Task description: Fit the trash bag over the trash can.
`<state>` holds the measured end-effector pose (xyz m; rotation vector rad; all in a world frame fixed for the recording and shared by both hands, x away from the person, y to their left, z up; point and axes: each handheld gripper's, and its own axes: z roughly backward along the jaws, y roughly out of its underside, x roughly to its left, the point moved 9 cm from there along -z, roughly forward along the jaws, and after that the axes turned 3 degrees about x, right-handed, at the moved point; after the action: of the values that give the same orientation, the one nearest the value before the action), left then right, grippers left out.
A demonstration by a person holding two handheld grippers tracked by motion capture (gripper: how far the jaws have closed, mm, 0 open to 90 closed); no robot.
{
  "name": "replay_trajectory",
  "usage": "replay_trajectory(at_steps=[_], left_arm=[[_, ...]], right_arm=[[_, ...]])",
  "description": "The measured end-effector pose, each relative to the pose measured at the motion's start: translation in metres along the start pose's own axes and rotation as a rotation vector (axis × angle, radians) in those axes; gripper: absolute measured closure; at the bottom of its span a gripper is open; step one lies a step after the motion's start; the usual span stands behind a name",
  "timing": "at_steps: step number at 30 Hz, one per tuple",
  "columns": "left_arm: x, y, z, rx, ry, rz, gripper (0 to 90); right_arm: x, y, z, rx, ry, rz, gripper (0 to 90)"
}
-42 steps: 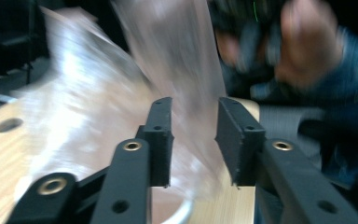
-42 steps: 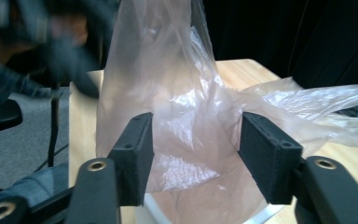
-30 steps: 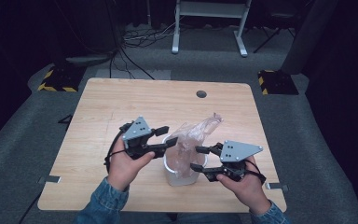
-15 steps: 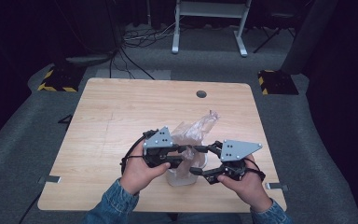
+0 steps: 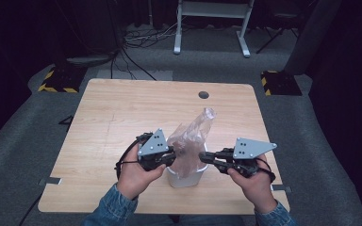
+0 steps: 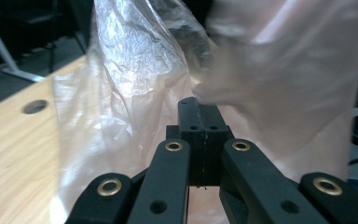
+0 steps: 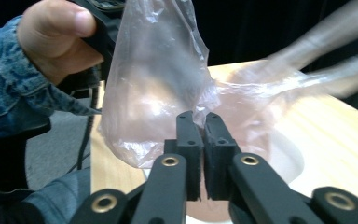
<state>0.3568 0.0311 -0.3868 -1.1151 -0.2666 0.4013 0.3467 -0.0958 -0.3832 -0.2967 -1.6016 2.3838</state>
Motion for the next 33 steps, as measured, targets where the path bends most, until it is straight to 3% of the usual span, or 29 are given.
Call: replay_trajectory(at_steps=[3, 5, 11, 13, 14, 17, 19, 21, 22, 25, 27, 29, 33], left_arm=[[0.01, 0.01, 0.016, 0.015, -0.063, -0.011, 90.0], [0.014, 0.014, 0.021, 0.02, -0.079, -0.005, 90.0], [0.038, 0.043, 0.047, 0.023, -0.148, 0.077, 90.0], [0.039, 0.047, 0.049, 0.021, -0.15, 0.074, 90.0], [0.035, 0.047, 0.048, 0.013, -0.131, 0.085, 90.0], [0.033, 0.046, 0.048, 0.01, -0.132, 0.058, 90.0], [0.028, 0.041, 0.049, -0.014, -0.102, 0.072, 90.0], [0.027, 0.038, 0.049, -0.026, -0.1, 0.068, 90.0], [0.027, 0.036, 0.049, -0.028, -0.111, 0.056, 90.0], [0.026, 0.036, 0.05, -0.026, -0.128, 0.045, 90.0], [0.028, 0.044, 0.054, 0.004, -0.148, 0.039, 90.0], [0.033, 0.057, 0.057, 0.031, -0.166, 0.069, 90.0], [0.036, 0.082, 0.049, 0.075, -0.155, 0.113, 90.0]], right_arm=[[-0.004, 0.003, 0.007, 0.0, 0.021, -0.016, 89.6], [-0.007, 0.006, 0.011, 0.007, 0.036, -0.022, 89.7], [-0.016, 0.027, 0.022, 0.017, 0.063, -0.089, 88.6], [-0.016, 0.029, 0.022, 0.014, 0.062, -0.09, 85.3], [-0.015, 0.028, 0.021, 0.009, 0.061, -0.083, 81.5], [-0.016, 0.018, 0.02, -0.03, 0.087, -0.065, 61.3], [-0.018, 0.013, 0.022, -0.047, 0.081, -0.078, 58.4], [-0.02, 0.007, 0.024, -0.057, 0.082, -0.08, 63.4], [-0.02, 0.006, 0.025, -0.05, 0.085, -0.069, 72.2], [-0.019, 0.004, 0.025, -0.022, 0.084, -0.043, 86.3], [-0.016, 0.006, 0.025, -0.002, 0.08, -0.033, 88.6], [-0.012, 0.016, 0.024, 0.036, 0.074, -0.032, 89.8], [-0.014, 0.041, 0.017, 0.072, 0.064, -0.088, 89.7]])
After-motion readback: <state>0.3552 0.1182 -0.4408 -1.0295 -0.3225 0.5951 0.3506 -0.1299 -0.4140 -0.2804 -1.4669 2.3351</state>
